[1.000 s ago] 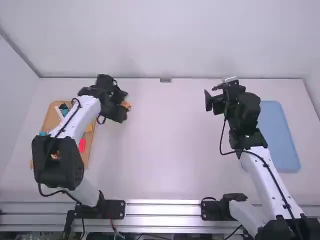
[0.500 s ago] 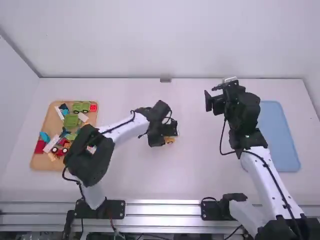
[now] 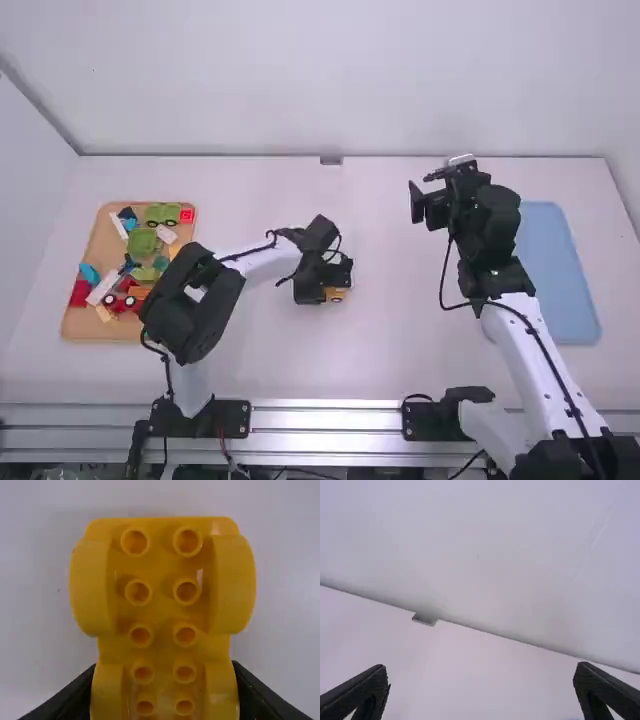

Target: Assemble lego blocks to make yellow taxi

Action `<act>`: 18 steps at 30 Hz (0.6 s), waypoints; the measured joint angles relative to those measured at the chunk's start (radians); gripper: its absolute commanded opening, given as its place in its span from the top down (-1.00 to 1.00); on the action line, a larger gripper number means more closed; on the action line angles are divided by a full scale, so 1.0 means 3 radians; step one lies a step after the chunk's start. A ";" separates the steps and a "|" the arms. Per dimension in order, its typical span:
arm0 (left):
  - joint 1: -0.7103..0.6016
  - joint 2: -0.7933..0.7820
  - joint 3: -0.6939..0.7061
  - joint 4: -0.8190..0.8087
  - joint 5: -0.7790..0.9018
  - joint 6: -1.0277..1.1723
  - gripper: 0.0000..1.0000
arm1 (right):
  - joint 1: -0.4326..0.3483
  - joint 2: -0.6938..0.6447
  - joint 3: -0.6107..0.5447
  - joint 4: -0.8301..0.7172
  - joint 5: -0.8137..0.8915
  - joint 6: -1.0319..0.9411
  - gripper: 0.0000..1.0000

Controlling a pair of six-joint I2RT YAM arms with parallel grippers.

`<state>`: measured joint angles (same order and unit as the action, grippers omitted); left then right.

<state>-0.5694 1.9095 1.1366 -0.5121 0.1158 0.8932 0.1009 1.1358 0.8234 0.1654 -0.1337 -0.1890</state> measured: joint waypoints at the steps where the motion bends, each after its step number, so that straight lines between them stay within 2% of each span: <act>1: -0.0001 0.0000 -0.0027 0.0032 0.0015 0.0003 -0.98 | 0.0000 0.0000 0.0000 0.0006 0.0009 0.0014 -0.97; 7: 0.0005 0.0000 -0.0009 -0.0173 0.0029 0.0004 -0.98 | 0.0000 0.0000 0.0000 0.0013 -0.0001 0.0006 -0.97; 13: 0.0072 -0.0023 0.0463 -0.0810 0.0045 -0.0156 -0.98 | 0.0000 0.0000 0.0000 0.0055 0.0005 0.0001 -0.97; 18: 0.0291 -0.0287 0.0666 -0.1011 0.0050 -0.0398 -0.98 | 0.0000 0.0000 0.0000 0.0090 0.0003 0.0011 -0.97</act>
<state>-0.4820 1.8233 1.3365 -0.8154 0.1307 0.7738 0.1009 1.1358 0.8234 0.1925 -0.1329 -0.1856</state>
